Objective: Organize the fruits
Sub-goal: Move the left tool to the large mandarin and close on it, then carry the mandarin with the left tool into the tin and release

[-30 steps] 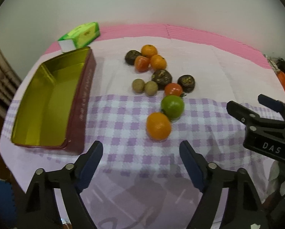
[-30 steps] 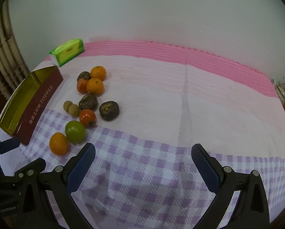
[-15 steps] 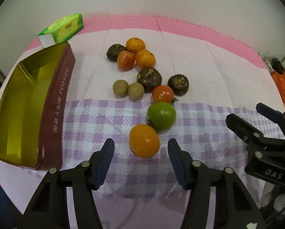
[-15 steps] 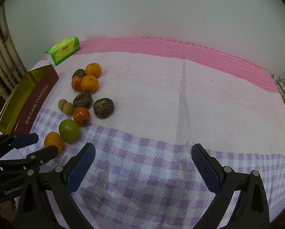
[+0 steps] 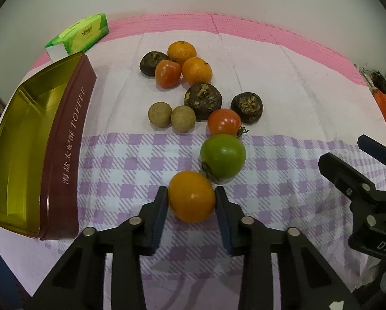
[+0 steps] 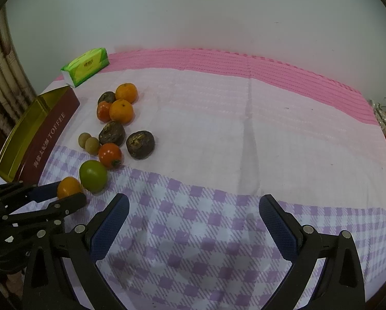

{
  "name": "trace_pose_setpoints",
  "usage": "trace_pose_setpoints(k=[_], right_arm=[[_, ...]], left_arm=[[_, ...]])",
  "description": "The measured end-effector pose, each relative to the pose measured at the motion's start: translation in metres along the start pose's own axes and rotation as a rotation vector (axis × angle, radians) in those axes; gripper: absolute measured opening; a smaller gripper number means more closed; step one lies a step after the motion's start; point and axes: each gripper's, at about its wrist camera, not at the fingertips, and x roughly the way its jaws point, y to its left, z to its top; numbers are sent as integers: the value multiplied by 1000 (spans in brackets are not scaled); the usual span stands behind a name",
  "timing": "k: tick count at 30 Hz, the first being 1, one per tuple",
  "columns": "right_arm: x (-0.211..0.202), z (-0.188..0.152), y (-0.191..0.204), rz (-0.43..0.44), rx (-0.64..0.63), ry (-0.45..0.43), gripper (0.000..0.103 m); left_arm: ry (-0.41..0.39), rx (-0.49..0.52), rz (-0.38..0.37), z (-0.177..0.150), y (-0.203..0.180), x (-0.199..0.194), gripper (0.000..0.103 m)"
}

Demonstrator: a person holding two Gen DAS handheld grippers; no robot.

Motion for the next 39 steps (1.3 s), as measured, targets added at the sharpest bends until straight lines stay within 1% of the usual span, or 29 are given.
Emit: trace_pose_setpoints(k=[9, 17, 22, 27, 32, 36, 39], right_arm=[[0, 0, 2, -1, -3, 4, 100], [2, 0, 3, -2, -8, 9, 100], [3, -1, 5, -2, -14, 10, 100], [3, -2, 7, -6, -19, 12, 100], [4, -3, 9, -3, -22, 14, 100], [5, -3, 10, -3, -26, 15, 100], [5, -4, 11, 0, -29, 15, 100]], left_arm=[[0, -7, 2, 0, 1, 0, 31], [-7, -22, -3, -2, 7, -12, 31], [-39, -28, -17, 2, 11, -30, 31], [-83, -33, -15, 7, 20, -53, 31], [-122, -59, 14, 12, 44, -71, 31], [-138, -90, 71, 14, 73, -78, 31], [-134, -133, 105, 14, 98, -78, 31]])
